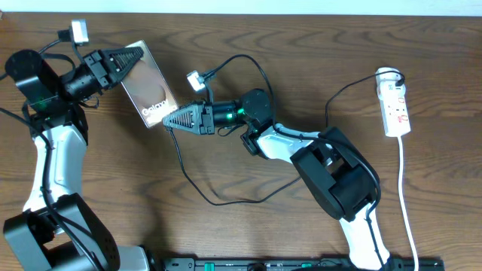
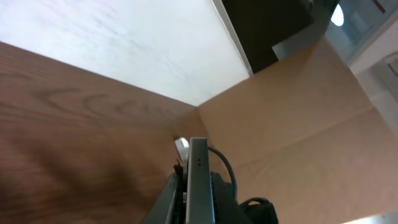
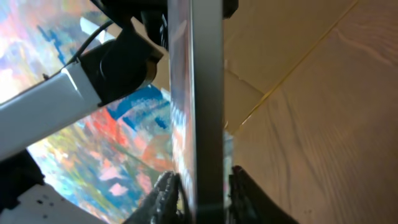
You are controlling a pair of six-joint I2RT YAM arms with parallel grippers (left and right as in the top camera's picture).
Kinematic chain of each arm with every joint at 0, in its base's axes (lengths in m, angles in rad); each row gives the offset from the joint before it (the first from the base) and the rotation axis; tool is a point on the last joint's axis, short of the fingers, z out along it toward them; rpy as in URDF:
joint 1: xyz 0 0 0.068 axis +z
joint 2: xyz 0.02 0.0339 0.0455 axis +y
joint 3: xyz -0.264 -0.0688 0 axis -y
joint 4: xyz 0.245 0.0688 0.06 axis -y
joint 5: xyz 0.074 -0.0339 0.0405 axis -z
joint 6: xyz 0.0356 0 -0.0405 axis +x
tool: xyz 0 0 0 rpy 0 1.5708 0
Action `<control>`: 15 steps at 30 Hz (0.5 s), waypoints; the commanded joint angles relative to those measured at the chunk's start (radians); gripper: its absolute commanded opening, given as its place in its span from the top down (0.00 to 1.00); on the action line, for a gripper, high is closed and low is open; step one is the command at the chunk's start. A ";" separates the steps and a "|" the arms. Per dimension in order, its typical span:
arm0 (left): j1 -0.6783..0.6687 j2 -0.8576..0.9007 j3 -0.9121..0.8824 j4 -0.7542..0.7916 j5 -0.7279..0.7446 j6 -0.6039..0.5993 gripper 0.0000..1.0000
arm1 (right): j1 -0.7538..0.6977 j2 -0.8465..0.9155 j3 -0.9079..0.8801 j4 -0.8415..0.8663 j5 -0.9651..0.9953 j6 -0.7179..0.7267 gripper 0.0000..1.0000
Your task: Plug charger to phone and switch on socket
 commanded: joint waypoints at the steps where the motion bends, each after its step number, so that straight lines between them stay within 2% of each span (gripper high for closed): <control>1: -0.008 -0.014 0.010 0.007 0.043 -0.009 0.93 | -0.012 -0.002 0.014 0.004 0.043 -0.005 0.70; 8: -0.006 -0.014 0.010 0.007 0.043 -0.005 0.92 | -0.012 -0.002 0.014 0.004 0.033 -0.005 0.54; 11: -0.005 -0.014 0.010 0.007 0.042 -0.002 0.93 | -0.012 -0.002 0.014 0.005 0.028 -0.005 0.41; 13: -0.006 -0.014 0.010 0.007 0.042 0.002 0.93 | -0.012 -0.002 0.014 0.005 0.028 -0.005 0.28; 14: -0.006 -0.014 0.010 0.007 0.042 0.002 0.93 | -0.012 -0.002 0.014 0.005 0.028 -0.004 0.11; 15: -0.005 -0.014 0.010 0.007 0.042 0.002 0.93 | -0.012 -0.002 0.014 0.005 0.028 -0.004 0.01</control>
